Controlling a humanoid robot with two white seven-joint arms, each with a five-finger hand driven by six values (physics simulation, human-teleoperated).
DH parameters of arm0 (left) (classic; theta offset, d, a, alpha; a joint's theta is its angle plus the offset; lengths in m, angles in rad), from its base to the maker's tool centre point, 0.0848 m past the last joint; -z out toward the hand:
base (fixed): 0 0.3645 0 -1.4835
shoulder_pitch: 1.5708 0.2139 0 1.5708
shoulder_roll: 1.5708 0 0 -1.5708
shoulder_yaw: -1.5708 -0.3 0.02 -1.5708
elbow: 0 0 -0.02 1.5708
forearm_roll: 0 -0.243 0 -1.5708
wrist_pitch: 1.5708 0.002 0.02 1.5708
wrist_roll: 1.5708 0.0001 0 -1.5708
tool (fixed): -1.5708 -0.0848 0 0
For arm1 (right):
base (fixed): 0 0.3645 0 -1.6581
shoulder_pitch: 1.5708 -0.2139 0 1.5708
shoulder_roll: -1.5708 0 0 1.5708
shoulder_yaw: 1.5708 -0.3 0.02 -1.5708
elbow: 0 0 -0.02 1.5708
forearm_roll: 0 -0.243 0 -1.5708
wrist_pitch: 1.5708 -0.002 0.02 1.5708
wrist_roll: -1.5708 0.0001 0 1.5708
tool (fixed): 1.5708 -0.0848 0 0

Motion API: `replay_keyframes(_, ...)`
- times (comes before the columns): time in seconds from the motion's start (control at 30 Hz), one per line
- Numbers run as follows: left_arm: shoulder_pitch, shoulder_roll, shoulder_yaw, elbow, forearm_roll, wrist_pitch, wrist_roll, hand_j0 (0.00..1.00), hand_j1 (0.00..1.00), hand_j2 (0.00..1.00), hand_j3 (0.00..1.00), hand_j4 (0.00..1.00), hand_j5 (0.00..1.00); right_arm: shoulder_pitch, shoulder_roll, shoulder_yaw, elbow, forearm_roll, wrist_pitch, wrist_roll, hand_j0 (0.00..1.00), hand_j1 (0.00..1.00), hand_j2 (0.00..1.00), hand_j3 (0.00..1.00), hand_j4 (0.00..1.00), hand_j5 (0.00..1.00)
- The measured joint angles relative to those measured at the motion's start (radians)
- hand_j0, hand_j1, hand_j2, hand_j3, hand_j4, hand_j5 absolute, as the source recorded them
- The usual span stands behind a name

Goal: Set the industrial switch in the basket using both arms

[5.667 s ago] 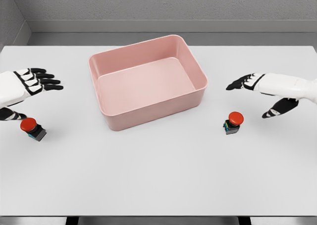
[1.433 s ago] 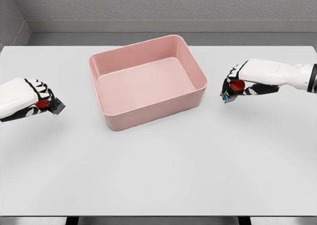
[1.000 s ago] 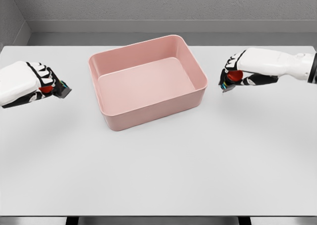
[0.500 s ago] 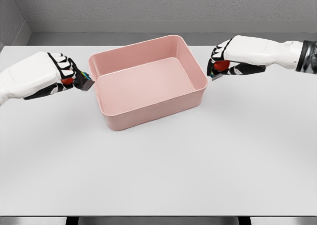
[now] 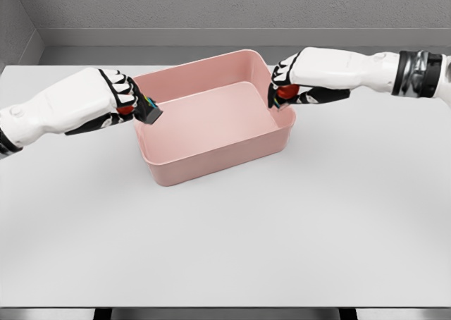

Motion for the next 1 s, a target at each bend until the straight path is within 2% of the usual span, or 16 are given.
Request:
replay_keyframes(0.17, -0.02, -0.05, -0.008, 0.014, -0.02, 0.0, -0.015, 0.42, 0.42, 0.42, 0.42, 0.42, 0.42, -0.009, 0.034, 0.002, 0.014, 0.002, 0.0, 0.01, 0.5, 0.5, 0.5, 0.5, 0.5, 0.5)
replay_keyframes(0.23, -0.075, -0.073, -0.031, 0.035, -0.027, 0.0, -0.025, 0.42, 0.42, 0.42, 0.42, 0.42, 0.42, -0.015, 0.046, 0.003, 0.023, 0.002, 0.0, 0.013, 0.5, 0.5, 0.5, 0.5, 0.5, 0.5)
replay_keyframes(0.33, -0.097, -0.116, -0.068, 0.082, -0.043, 0.0, -0.033, 0.42, 0.42, 0.42, 0.42, 0.42, 0.42, -0.023, 0.058, 0.005, 0.036, 0.002, 0.0, 0.014, 0.5, 0.5, 0.5, 0.5, 0.5, 0.5)
replay_keyframes(0.5, -0.173, -0.199, -0.133, 0.189, -0.077, 0.0, -0.038, 0.42, 0.42, 0.42, 0.42, 0.42, 0.42, -0.025, 0.066, 0.006, 0.05, 0.003, 0.0, 0.016, 0.5, 0.5, 0.5, 0.5, 0.5, 0.5)
replay_keyframes(0.73, -0.221, -0.301, -0.2, 0.344, -0.139, -0.001, -0.039, 0.42, 0.42, 0.42, 0.42, 0.42, 0.42, -0.028, 0.088, 0.008, 0.068, 0.004, 0.0, 0.022, 0.5, 0.5, 0.5, 0.5, 0.5, 0.5)
replay_keyframes(0.87, -0.221, -0.316, -0.217, 0.388, -0.151, -0.001, -0.038, 0.42, 0.42, 0.42, 0.42, 0.42, 0.42, -0.029, 0.099, 0.006, 0.077, 0.005, 0.0, 0.029, 0.5, 0.5, 0.5, 0.5, 0.5, 0.5)
replay_keyframes(0.97, -0.221, -0.315, -0.218, 0.399, -0.153, 0.0, -0.038, 0.47, 0.47, 0.47, 0.47, 0.47, 0.47, -0.028, 0.111, 0.004, 0.088, 0.006, 0.0, 0.035, 0.5, 0.5, 0.5, 0.5, 0.5, 0.5)
replay_keyframes(1.0, -0.225, -0.314, -0.217, 0.401, -0.153, 0.0, -0.038, 0.57, 0.57, 0.57, 0.57, 0.57, 0.57, -0.028, 0.116, 0.003, 0.095, 0.009, 0.0, 0.036, 0.5, 0.5, 0.5, 0.5, 0.5, 0.5)
